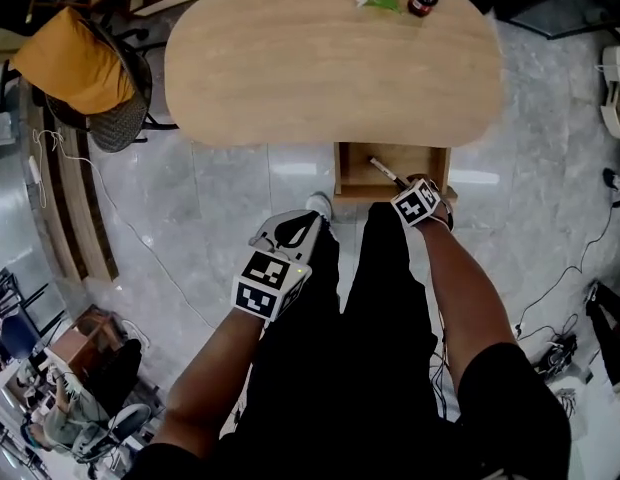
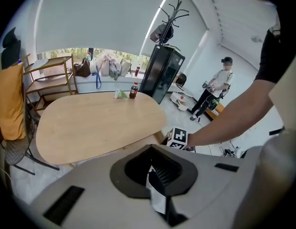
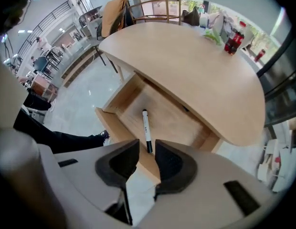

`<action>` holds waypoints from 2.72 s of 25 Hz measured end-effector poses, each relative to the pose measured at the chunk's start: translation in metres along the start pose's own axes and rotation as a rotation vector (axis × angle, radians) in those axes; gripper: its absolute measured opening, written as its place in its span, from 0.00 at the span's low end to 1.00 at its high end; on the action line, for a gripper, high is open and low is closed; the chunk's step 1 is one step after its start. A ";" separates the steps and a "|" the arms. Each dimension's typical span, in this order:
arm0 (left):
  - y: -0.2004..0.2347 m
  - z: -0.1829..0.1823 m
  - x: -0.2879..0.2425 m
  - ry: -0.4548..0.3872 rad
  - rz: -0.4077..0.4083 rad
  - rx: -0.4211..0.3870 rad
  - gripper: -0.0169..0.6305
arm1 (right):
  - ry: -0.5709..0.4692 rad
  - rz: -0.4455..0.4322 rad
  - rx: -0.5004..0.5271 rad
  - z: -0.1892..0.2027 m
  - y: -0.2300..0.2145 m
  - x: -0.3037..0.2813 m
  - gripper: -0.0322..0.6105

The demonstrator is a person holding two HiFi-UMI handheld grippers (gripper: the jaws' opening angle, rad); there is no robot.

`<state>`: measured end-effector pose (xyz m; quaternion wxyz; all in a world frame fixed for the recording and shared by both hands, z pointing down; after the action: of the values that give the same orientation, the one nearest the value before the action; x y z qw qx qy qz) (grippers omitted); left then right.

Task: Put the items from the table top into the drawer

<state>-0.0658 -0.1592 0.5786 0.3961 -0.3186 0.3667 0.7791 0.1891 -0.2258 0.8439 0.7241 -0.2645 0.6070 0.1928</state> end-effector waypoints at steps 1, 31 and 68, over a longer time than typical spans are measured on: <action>-0.002 -0.004 0.007 -0.012 0.005 -0.015 0.03 | -0.013 0.007 -0.012 0.000 0.004 0.013 0.20; -0.114 -0.032 0.210 -0.437 0.119 -0.304 0.03 | -1.114 0.023 -0.280 0.053 0.227 0.482 0.05; -0.177 0.088 0.322 -0.444 0.078 -0.372 0.03 | -1.197 -0.005 -0.254 0.137 0.379 0.481 0.05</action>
<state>-0.0887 0.1106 0.3150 0.3710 -0.1930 0.1337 0.8984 0.1589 0.1364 0.3324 0.9028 -0.1958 0.0664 0.3772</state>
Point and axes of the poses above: the fingertips, and each gripper's own axes: x backward along the fingers, y to its left, z out of its underside, the point moved 10 cm from there along x, backward along the fingers, and after that the axes turned 4 degrees about -x, right-handed, at the moved point
